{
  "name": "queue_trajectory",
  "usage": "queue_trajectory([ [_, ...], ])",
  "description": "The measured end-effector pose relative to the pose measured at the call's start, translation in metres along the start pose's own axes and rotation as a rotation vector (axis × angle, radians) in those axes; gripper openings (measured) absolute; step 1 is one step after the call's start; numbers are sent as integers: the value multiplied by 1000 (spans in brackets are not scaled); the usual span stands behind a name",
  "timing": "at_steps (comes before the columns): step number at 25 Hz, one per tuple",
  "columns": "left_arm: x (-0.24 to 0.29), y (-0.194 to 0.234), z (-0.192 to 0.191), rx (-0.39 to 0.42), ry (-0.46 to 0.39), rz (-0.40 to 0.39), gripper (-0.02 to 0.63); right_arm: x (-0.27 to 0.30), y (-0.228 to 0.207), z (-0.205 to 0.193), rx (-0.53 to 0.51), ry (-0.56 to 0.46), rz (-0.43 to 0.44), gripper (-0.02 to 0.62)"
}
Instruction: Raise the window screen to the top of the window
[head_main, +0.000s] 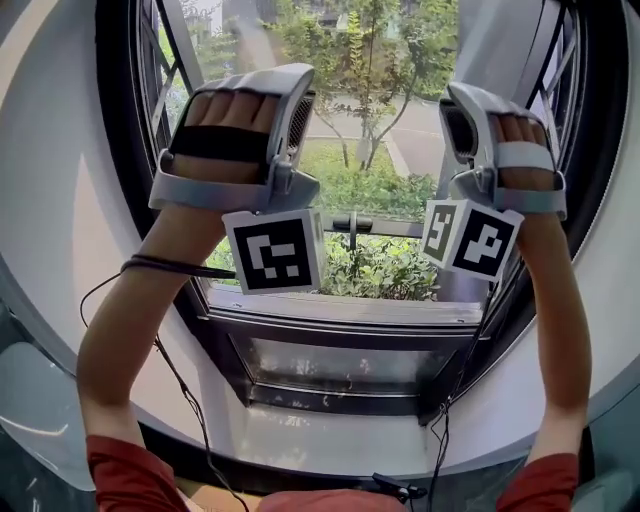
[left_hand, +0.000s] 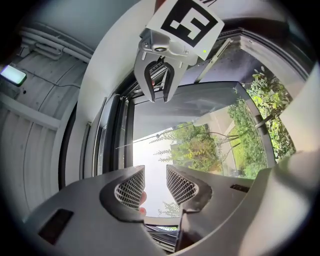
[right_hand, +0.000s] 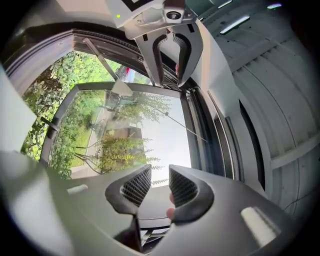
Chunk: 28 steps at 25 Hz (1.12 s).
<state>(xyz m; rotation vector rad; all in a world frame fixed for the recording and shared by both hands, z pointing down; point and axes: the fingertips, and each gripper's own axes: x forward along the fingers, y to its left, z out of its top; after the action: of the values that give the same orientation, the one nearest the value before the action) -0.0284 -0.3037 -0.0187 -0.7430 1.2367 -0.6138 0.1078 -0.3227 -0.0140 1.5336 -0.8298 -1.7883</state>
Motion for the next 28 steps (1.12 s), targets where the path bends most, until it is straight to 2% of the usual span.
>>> queue_trajectory([
  [12, -63, -78, 23, -41, -39, -108, 120, -66, 71, 25, 60, -103, 86, 118],
  [21, -106, -151, 37, -116, -61, -235, 120, -118, 140, 17, 123, -68, 198, 117],
  [28, -136, -197, 43, -190, -49, -309, 120, -156, 180, 20, 217, -50, 269, 117],
])
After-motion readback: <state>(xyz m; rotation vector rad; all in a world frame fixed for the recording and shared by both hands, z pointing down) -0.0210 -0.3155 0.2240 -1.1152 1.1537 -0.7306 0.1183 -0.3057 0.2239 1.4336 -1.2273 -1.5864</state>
